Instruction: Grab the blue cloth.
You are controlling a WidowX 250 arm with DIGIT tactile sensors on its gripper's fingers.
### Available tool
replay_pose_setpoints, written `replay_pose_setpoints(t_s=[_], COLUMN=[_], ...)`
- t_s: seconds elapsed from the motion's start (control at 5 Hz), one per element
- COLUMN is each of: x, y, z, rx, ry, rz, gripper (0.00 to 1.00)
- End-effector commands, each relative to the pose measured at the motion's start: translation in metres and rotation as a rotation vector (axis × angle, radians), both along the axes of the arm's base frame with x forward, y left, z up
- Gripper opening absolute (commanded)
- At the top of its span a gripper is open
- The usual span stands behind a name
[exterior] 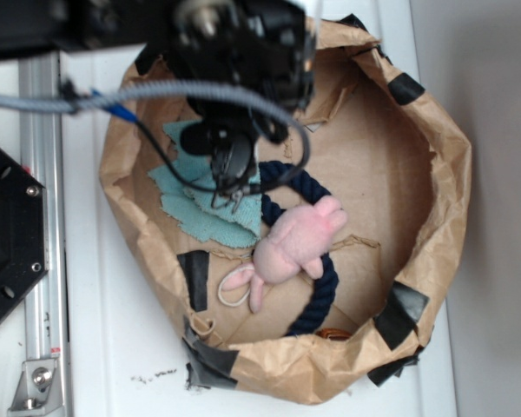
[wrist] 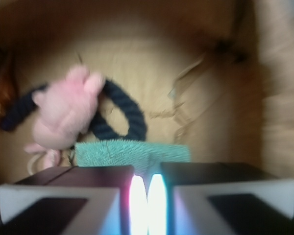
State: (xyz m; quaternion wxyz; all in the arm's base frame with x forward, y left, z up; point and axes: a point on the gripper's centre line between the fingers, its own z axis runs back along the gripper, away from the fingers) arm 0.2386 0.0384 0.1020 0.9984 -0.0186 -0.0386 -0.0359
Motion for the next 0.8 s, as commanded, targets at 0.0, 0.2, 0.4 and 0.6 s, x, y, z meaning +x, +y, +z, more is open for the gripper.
replay_pose_setpoints(t_s=[0.0, 0.2, 0.4, 0.6], x=[-0.002, -0.007, -0.007, -0.006], y=[-0.018, -0.019, -0.022, -0.021], z=[-0.043, -0.052, -0.059, -0.062], rx=[0.011, 0.001, 0.008, 0.012], ry=[-0.020, -0.005, 0.010, 0.009], rz=[-0.124, -0.135, -0.140, -0.139], gripper=[1.00, 1.00, 1.00, 1.00])
